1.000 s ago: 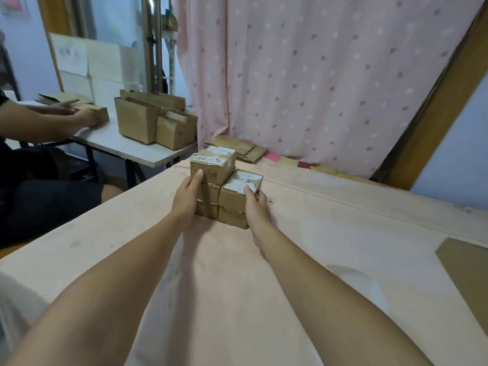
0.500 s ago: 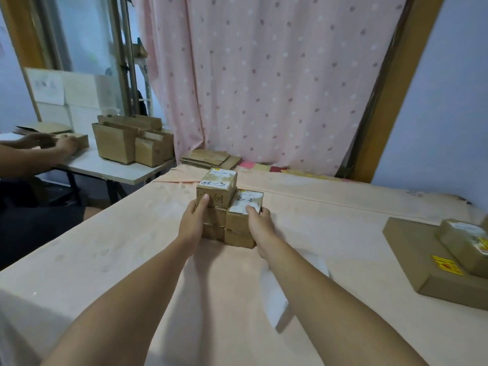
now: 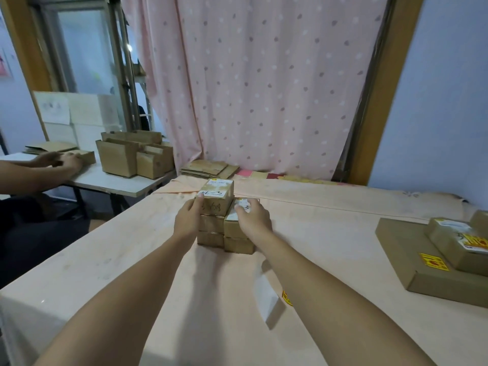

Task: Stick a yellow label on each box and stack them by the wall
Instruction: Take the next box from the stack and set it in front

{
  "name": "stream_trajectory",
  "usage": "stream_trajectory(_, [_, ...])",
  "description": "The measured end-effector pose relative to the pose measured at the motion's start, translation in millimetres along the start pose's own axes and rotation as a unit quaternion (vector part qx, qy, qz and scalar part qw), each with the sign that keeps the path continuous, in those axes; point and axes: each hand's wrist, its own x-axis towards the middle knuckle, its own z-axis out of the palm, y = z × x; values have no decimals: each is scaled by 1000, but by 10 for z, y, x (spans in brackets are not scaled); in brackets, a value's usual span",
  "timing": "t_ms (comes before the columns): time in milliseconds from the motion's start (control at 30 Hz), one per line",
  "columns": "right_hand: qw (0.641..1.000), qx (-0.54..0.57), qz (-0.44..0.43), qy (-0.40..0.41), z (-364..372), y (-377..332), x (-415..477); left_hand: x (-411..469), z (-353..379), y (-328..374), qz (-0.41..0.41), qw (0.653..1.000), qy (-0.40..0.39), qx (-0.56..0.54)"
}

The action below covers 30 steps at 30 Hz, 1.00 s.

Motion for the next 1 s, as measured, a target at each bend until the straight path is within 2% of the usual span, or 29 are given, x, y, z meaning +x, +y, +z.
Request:
stream_trajectory(67, [996, -80, -33, 12, 40, -61, -39, -26, 15, 51, 3, 999, 23, 32])
stream_trajectory(167, [992, -117, -49, -10, 148, -117, -69, -33, 38, 86, 16, 997, 48, 63])
stream_trajectory(333, [993, -82, -26, -80, 206, -212, -107, -19, 46, 142, 27, 992, 65, 107])
stream_trajectory(467, [995, -37, -15, -89, 170, -254, -188, -73, 20, 180, 73, 987, 72, 127])
stream_trajectory(800, [988, 143, -50, 27, -552, -276, -524, -615, 339, 757, 109, 993, 50, 19])
stream_trajectory(1000, [984, 130, -52, 107, -1272, 8, -814, -1135, 862, 988, 119, 993, -9, -25])
